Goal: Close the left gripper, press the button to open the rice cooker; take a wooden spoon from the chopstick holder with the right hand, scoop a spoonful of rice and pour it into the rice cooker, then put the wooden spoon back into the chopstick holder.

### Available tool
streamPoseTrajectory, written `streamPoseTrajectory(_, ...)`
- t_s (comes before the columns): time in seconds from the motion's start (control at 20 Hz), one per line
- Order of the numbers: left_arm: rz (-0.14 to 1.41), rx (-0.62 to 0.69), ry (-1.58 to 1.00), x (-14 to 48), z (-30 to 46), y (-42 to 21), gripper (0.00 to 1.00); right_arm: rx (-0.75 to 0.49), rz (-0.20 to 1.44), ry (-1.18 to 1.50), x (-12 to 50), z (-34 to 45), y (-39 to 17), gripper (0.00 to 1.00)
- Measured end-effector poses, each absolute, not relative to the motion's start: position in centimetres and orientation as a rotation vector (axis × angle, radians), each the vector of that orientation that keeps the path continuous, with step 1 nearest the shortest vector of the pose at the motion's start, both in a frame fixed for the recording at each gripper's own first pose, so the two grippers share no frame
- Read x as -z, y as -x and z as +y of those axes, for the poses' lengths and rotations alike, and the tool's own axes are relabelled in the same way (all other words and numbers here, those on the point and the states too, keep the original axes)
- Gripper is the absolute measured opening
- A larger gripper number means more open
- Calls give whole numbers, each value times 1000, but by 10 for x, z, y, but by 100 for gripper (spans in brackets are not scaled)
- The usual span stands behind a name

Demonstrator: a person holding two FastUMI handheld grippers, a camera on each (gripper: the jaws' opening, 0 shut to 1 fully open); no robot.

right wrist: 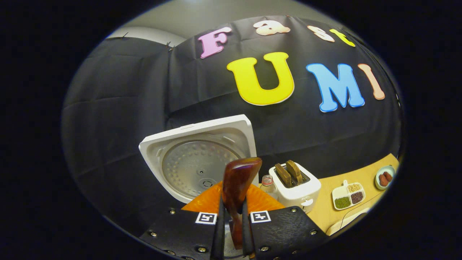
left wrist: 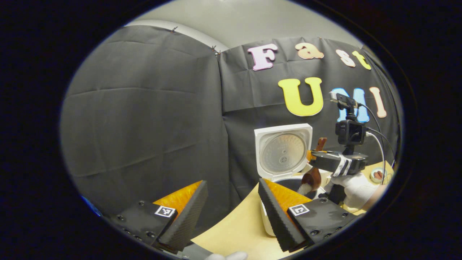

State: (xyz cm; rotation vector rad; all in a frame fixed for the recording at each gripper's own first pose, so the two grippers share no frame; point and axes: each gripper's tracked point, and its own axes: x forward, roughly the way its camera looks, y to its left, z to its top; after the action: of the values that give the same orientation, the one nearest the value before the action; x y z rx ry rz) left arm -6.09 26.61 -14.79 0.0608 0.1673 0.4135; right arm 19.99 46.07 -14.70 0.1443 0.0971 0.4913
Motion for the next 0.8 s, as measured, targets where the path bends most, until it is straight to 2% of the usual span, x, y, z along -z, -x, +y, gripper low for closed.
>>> streamPoseTrajectory(0.15,162,-415,-69,146,266,63,98,-509,40,-50,138,466,-195,19)
streamPoseTrajectory(0.25,157,-416,-81,145,266,64,100,-532,0,24,133,475,-191,19)
streamPoseTrajectory(0.35,164,-414,-75,147,266,66,96,-561,-39,106,133,483,-184,19)
streamPoseTrajectory(0.4,166,-414,-69,149,267,67,100,-569,-40,114,137,487,-184,19)
streamPoseTrajectory(0.45,169,-419,-69,150,267,69,98,-574,-40,126,140,489,-184,19)
streamPoseTrajectory(0.55,169,-424,-73,148,268,65,100,-574,-51,164,138,488,-184,19)
streamPoseTrajectory(0.75,167,-430,-80,147,271,66,96,-578,-50,177,141,489,-184,19)
streamPoseTrajectory(0.8,169,-429,-77,147,270,66,100,-579,-54,167,139,489,-184,19)
